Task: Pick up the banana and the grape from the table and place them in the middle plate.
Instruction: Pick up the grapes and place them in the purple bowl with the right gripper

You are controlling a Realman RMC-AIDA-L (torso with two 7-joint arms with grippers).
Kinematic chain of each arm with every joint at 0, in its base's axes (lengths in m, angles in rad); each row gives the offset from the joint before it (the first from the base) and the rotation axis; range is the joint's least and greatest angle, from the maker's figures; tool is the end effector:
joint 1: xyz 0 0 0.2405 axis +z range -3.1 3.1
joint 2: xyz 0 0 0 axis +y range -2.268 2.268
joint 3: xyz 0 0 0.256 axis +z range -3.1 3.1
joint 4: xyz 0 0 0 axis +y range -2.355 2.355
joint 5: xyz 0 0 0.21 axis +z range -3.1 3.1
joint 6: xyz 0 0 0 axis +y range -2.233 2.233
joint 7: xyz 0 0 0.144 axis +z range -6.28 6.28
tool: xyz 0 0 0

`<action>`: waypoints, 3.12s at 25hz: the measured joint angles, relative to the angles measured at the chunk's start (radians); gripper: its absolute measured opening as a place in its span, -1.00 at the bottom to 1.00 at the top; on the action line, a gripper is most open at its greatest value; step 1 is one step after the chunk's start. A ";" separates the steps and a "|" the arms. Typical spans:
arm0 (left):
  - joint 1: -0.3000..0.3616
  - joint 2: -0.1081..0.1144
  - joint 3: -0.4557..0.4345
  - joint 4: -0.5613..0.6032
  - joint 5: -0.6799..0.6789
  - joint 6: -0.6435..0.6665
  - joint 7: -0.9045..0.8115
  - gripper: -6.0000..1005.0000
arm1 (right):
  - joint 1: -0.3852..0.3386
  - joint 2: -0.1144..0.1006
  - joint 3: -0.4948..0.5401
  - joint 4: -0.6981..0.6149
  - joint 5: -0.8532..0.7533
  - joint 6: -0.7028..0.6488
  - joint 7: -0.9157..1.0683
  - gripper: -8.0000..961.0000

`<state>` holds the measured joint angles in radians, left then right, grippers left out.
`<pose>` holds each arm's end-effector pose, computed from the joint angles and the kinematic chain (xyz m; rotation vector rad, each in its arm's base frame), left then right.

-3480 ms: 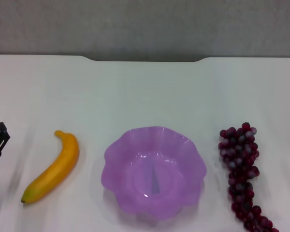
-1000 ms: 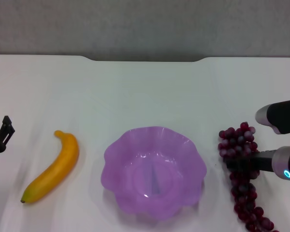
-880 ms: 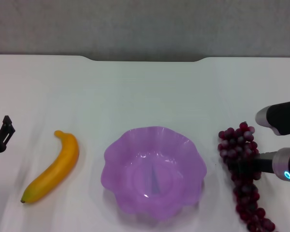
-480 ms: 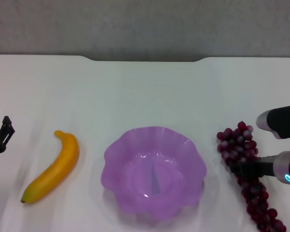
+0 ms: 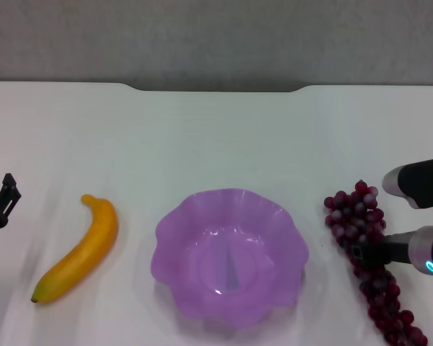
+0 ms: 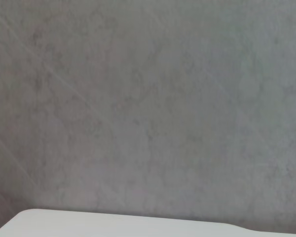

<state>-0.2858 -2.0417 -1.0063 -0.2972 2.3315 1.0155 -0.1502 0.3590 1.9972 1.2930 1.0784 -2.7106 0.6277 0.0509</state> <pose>-0.3733 0.3039 -0.0001 -1.4523 -0.7462 -0.6083 0.2861 0.3553 -0.0509 -2.0152 1.1633 -0.1488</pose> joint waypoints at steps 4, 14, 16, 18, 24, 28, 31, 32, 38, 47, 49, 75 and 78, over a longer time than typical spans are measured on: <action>-0.001 0.000 0.000 0.001 -0.001 0.000 0.000 0.78 | 0.000 0.000 -0.009 -0.018 0.004 -0.025 -0.001 0.01; -0.002 0.000 0.000 0.000 0.000 -0.001 0.000 0.78 | -0.001 0.000 -0.009 -0.024 0.003 -0.034 0.000 -0.14; -0.003 0.000 0.000 0.000 0.000 -0.001 0.000 0.78 | -0.002 0.000 -0.009 -0.024 0.003 -0.040 0.001 -0.14; -0.003 0.000 0.000 0.000 0.000 -0.001 0.000 0.78 | -0.005 0.000 -0.010 -0.025 0.003 -0.049 0.002 -0.14; -0.002 0.000 0.000 0.000 -0.002 -0.001 0.000 0.78 | -0.009 0.000 -0.016 -0.031 0.000 -0.075 0.003 -0.15; 0.000 0.000 0.000 0.001 -0.003 -0.001 0.000 0.78 | -0.011 0.000 -0.032 -0.054 0.002 -0.123 0.005 -0.17; 0.001 0.000 0.000 0.001 -0.003 -0.001 0.000 0.78 | -0.012 0.000 -0.037 -0.063 0.002 -0.140 0.005 -0.17; 0.002 0.000 -0.001 0.001 -0.003 -0.001 0.000 0.78 | -0.014 0.000 -0.041 -0.063 0.002 -0.148 0.005 -0.17; 0.006 0.000 -0.005 0.004 -0.003 0.000 0.000 0.78 | -0.056 0.000 -0.058 -0.040 0.001 -0.219 0.006 -0.19; 0.007 0.000 -0.007 0.007 -0.004 0.000 0.000 0.78 | -0.160 0.001 -0.060 0.038 -0.045 -0.351 -0.002 -0.23; 0.007 0.000 -0.008 0.007 -0.004 0.000 0.000 0.78 | -0.192 0.005 -0.059 0.061 -0.082 -0.389 -0.002 -0.25; 0.004 0.000 -0.003 0.006 -0.005 0.000 0.000 0.78 | -0.230 0.009 -0.064 0.093 -0.125 -0.447 -0.003 -0.84; 0.004 0.000 -0.003 0.007 -0.005 0.000 0.000 0.78 | -0.231 0.009 -0.064 0.095 -0.125 -0.451 -0.003 -0.85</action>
<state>-0.2821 -2.0417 -1.0093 -0.2903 2.3270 1.0154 -0.1504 0.1278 2.0064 1.2286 1.1735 -2.8356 0.1765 0.0476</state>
